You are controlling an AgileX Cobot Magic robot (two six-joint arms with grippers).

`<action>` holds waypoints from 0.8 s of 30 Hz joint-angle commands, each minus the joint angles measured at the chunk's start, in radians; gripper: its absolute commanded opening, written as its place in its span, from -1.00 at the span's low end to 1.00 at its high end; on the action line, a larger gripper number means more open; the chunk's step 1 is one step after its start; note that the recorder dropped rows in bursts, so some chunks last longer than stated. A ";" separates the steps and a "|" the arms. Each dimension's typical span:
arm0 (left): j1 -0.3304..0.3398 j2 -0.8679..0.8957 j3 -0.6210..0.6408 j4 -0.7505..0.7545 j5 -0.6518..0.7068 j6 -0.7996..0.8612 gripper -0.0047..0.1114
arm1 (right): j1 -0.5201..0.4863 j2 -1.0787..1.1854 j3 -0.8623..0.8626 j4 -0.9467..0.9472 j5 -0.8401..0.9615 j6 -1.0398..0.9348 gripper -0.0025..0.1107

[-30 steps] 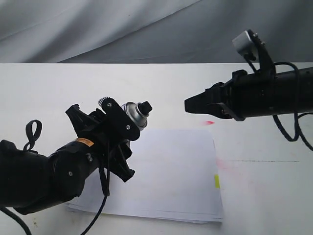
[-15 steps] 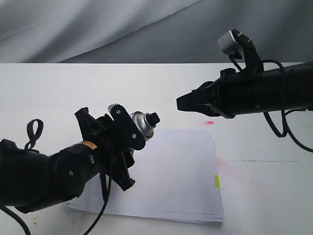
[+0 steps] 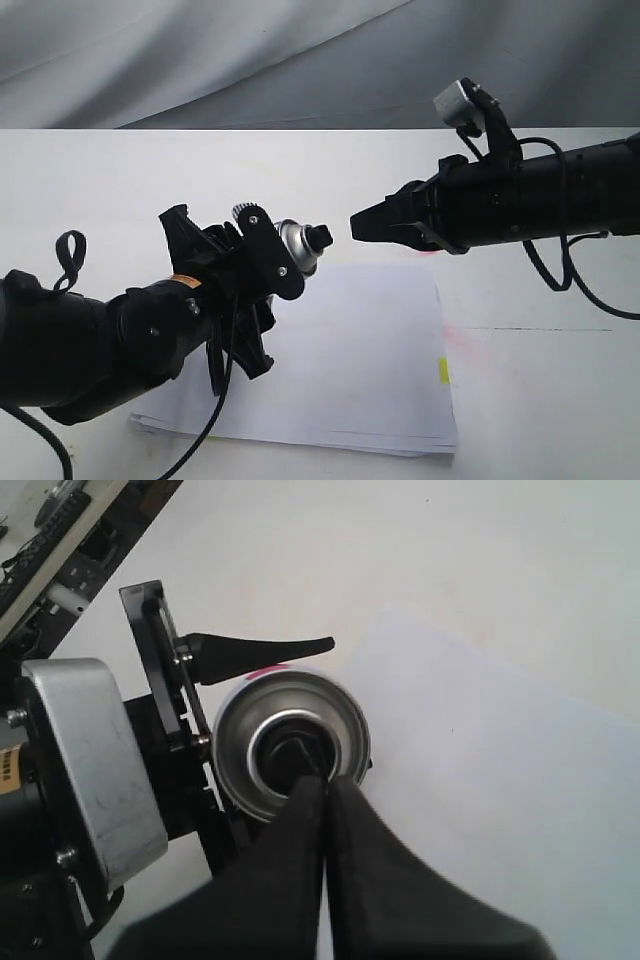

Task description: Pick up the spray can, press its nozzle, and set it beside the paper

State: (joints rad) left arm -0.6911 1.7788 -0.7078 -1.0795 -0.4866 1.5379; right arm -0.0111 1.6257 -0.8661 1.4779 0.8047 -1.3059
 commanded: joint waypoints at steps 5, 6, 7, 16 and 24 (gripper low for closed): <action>-0.007 -0.008 -0.010 -0.009 -0.028 0.009 -0.92 | 0.002 -0.001 -0.003 0.044 0.056 -0.056 -0.96; -0.007 -0.008 -0.010 -0.009 -0.028 0.009 -0.92 | 0.002 -0.001 -0.003 0.044 0.056 -0.056 -0.96; -0.007 -0.008 -0.010 -0.009 -0.028 0.009 -0.92 | 0.002 -0.001 -0.003 0.044 0.056 -0.058 -0.96; -0.007 -0.008 -0.010 -0.009 -0.028 0.009 -0.92 | 0.002 0.038 -0.003 0.078 0.055 -0.063 -0.96; -0.007 -0.008 -0.010 -0.009 -0.029 0.007 -0.92 | 0.004 0.045 -0.003 0.120 0.061 -0.102 -0.96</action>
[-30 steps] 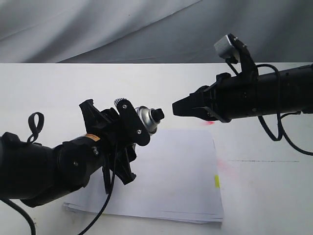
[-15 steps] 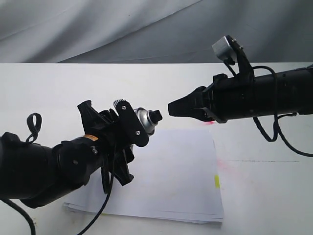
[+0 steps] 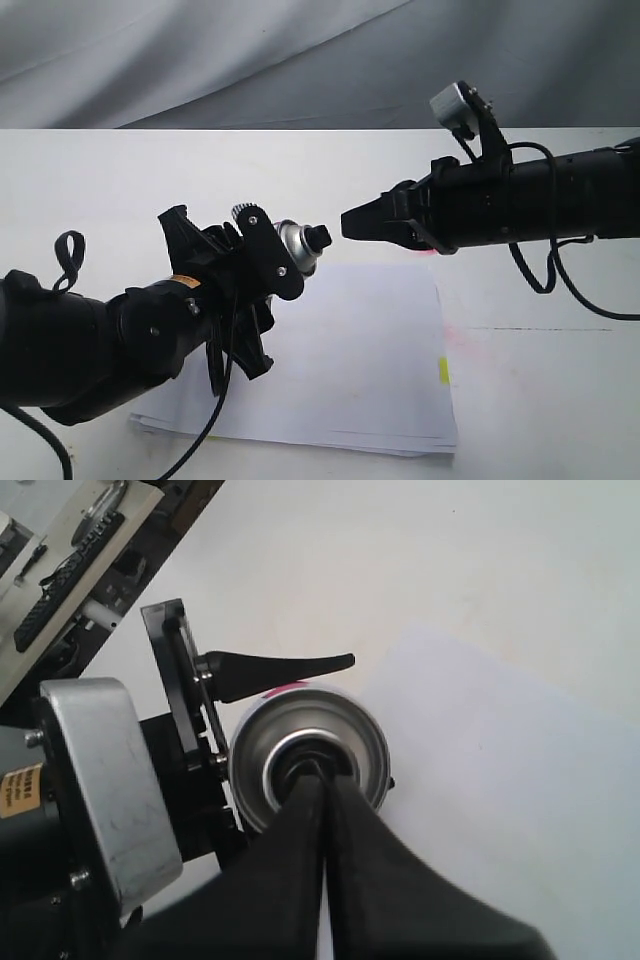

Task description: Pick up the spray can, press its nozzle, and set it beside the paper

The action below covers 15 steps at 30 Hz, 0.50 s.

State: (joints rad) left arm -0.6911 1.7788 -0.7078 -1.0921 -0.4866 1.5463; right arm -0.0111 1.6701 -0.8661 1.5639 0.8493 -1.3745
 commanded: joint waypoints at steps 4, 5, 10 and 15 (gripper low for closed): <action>-0.007 -0.008 -0.010 0.003 -0.029 -0.001 -0.92 | 0.027 0.002 -0.003 0.045 -0.007 -0.049 -0.96; -0.007 -0.008 -0.010 0.003 -0.029 -0.001 -0.92 | 0.037 0.002 -0.003 0.045 -0.013 -0.056 -0.96; -0.007 -0.008 -0.010 -0.007 -0.029 -0.001 -0.92 | 0.055 0.017 -0.009 0.064 -0.043 -0.065 -0.96; -0.007 -0.008 -0.010 -0.015 -0.029 -0.001 -0.92 | 0.055 0.033 -0.009 0.069 -0.058 -0.072 -0.96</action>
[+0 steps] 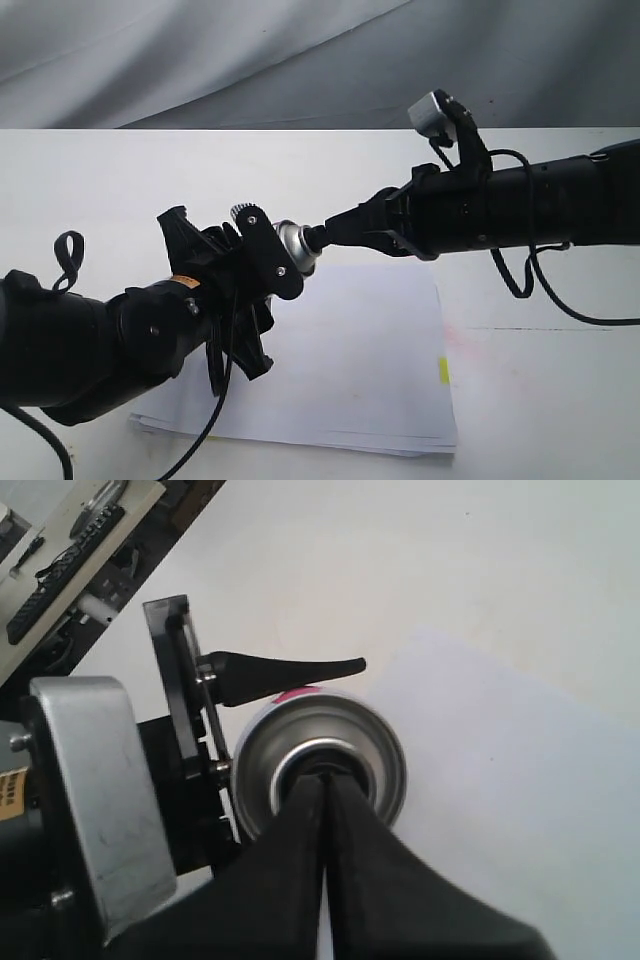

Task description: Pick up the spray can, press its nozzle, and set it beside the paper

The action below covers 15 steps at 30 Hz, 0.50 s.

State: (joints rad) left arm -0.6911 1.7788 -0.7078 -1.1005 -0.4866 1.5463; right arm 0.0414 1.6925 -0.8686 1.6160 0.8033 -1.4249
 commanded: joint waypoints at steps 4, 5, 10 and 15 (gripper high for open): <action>-0.007 -0.008 -0.010 -0.007 -0.029 -0.001 -0.92 | 0.005 0.013 -0.007 0.051 -0.010 -0.049 -0.96; -0.007 -0.008 -0.010 -0.007 -0.029 -0.001 -0.92 | 0.005 0.013 -0.007 0.054 -0.010 -0.055 -0.96; -0.007 -0.008 -0.010 -0.007 -0.029 -0.001 -0.92 | 0.005 0.013 -0.007 0.061 -0.008 -0.062 -0.96; -0.007 -0.008 -0.010 -0.007 -0.029 -0.001 -0.92 | 0.007 0.013 -0.007 0.061 -0.008 -0.062 -0.96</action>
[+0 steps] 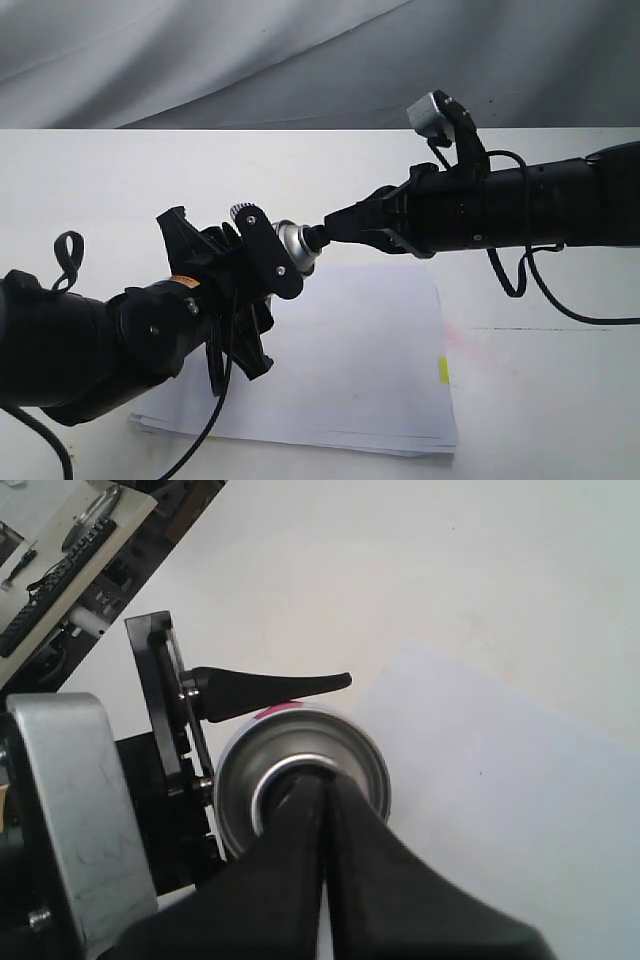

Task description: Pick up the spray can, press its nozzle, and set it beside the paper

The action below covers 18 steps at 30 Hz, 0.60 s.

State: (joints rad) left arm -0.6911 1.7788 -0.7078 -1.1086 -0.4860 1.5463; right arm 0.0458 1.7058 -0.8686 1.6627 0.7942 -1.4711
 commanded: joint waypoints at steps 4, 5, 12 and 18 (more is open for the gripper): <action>-0.007 -0.008 -0.010 0.001 -0.029 -0.001 -0.92 | 0.003 0.000 -0.007 0.014 0.001 -0.016 -0.96; -0.007 -0.008 -0.010 0.001 -0.029 -0.001 -0.92 | 0.005 0.000 -0.007 0.014 0.001 -0.016 -0.96; -0.007 -0.008 -0.010 0.001 -0.029 -0.001 -0.92 | 0.004 0.000 -0.007 0.014 0.000 -0.018 -0.96; -0.007 -0.008 -0.010 0.001 -0.029 -0.001 -0.92 | 0.004 0.040 -0.007 0.034 0.022 -0.018 -0.96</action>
State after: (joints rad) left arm -0.6911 1.7788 -0.7078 -1.1107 -0.4860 1.5463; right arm 0.0463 1.7269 -0.8686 1.6827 0.7964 -1.4776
